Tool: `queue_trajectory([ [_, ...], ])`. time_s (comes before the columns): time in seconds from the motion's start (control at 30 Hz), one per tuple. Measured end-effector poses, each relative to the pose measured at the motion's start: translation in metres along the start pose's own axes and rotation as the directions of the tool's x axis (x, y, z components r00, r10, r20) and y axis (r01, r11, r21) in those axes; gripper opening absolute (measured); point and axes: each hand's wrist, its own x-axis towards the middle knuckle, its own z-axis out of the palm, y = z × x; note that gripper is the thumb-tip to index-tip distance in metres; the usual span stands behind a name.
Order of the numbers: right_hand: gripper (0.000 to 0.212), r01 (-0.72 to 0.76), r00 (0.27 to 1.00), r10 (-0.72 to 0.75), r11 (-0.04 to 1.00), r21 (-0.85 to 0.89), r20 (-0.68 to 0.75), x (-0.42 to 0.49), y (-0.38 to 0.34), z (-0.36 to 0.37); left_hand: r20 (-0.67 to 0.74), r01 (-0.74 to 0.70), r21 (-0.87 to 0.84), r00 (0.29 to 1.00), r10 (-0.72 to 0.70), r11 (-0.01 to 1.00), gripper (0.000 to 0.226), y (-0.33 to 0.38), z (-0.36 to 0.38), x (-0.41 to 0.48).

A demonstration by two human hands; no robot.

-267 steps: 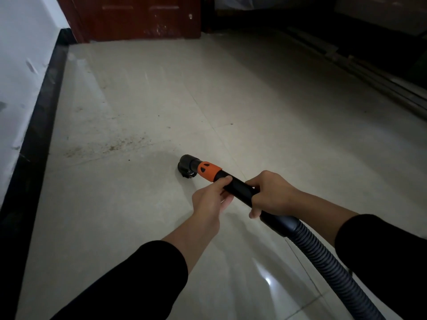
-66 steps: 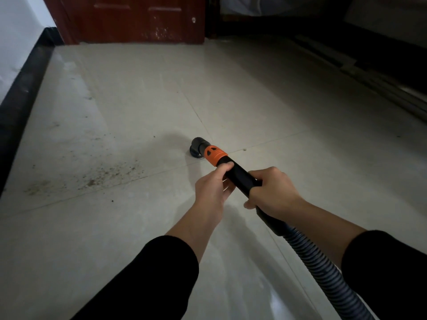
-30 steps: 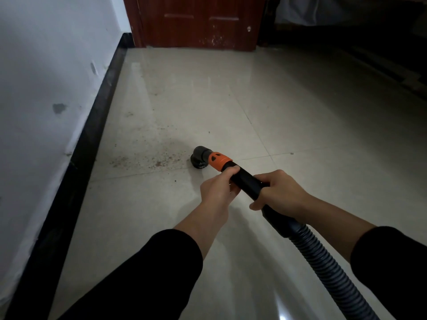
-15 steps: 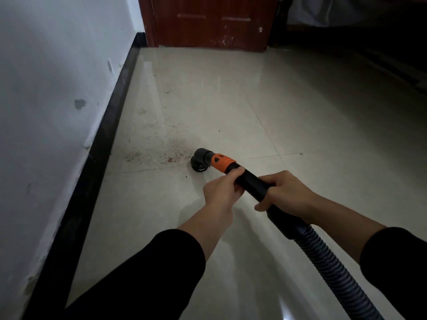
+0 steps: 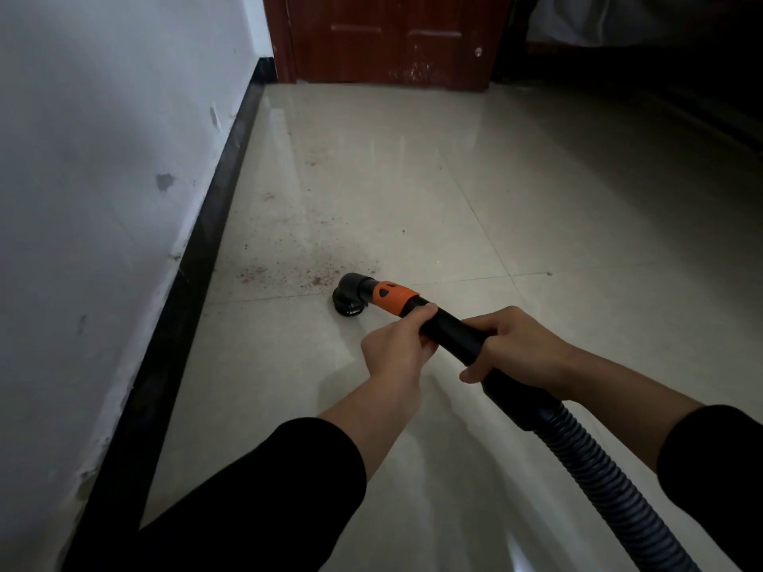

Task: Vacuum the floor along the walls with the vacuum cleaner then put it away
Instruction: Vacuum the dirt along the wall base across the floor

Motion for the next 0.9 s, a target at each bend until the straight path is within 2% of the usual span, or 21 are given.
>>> queue_trajectory([
  [0.9,0.045,-0.018,0.997,0.019,1.000,-0.008,0.072,-0.037,0.023,-0.019,-0.019,0.008,0.059,1.000,-0.007,0.998,0.013,-0.032,0.008,-0.036],
])
